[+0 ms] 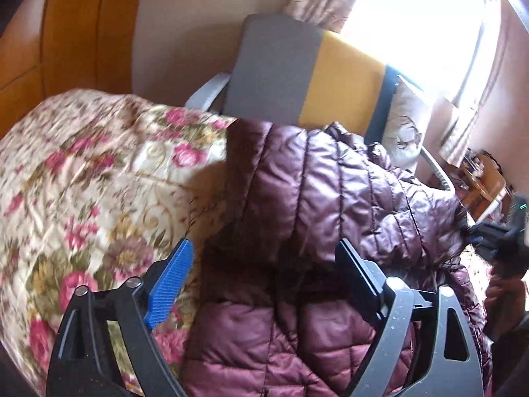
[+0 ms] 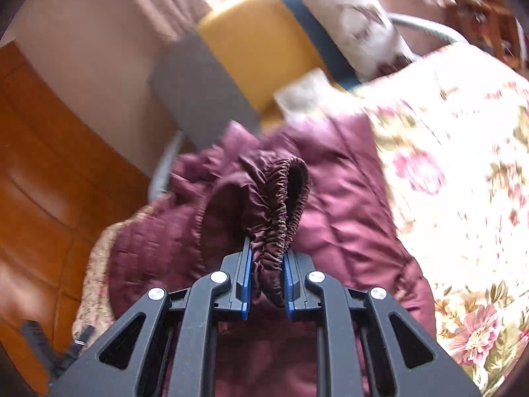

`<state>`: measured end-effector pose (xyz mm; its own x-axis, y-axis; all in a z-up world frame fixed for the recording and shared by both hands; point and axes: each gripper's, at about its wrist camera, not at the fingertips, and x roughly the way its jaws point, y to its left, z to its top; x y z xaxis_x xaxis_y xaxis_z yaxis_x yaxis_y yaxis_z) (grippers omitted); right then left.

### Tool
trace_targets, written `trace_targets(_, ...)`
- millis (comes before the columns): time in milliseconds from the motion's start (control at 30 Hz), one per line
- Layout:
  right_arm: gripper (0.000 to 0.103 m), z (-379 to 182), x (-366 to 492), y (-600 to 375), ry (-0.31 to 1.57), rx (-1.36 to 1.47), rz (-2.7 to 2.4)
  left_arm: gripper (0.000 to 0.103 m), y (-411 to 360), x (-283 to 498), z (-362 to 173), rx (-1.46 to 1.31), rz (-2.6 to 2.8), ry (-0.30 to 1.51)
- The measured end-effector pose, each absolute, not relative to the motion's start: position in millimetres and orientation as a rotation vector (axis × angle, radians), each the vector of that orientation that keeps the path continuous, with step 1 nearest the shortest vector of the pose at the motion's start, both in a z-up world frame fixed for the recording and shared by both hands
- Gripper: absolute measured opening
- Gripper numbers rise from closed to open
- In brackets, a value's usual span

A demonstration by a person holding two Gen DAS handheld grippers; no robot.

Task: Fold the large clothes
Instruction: 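Grasp the other sleeve cuff with the right gripper and lift it, then lay the sleeve across the jacket body and open the right gripper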

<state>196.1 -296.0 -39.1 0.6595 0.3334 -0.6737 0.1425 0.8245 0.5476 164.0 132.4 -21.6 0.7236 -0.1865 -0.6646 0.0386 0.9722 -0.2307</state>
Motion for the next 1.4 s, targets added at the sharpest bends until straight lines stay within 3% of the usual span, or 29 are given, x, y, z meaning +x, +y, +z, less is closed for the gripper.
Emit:
trace_targets(100, 0.019, -47, 192, -304, 0.862, 0.63, 0.109, 0.085, 127, 176, -14, -0.177, -0.156, 0.737)
trace_targets(167, 0.043, -40, 186, -312, 0.843, 0.608, 0.081, 0.085, 124, 187, -8, -0.156, -0.184, 0.724)
trace_targets(233, 0.057, -24, 174, -316, 0.794, 0.562, 0.046, 0.085, 122, 196, -3, -0.136, -0.197, 0.706)
trace_targets(400, 0.062, 30, 166, -295, 0.673, 0.467, 0.075, 0.085, 110, 227, 9, -0.103, -0.215, 0.659)
trace_targets(500, 0.065, 38, 186, -259, 0.697, 0.394, 0.117, 0.085, 101, 253, 7, -0.104, -0.239, 0.668)
trace_targets(733, 0.067, -13, 251, -224, 0.859, 0.248, -0.005, 0.081, 82, 310, -33, -0.084, -0.219, 0.784)
trace_targets(1100, 0.07, -77, 257, -209, 0.846, 0.085, -0.037, 0.083, 89, 316, -90, -0.131, -0.19, 0.822)
trace_targets(1400, 0.077, -37, 252, -202, 0.851, 0.071, -0.029, 0.082, 98, 296, -32, -0.171, -0.195, 0.733)
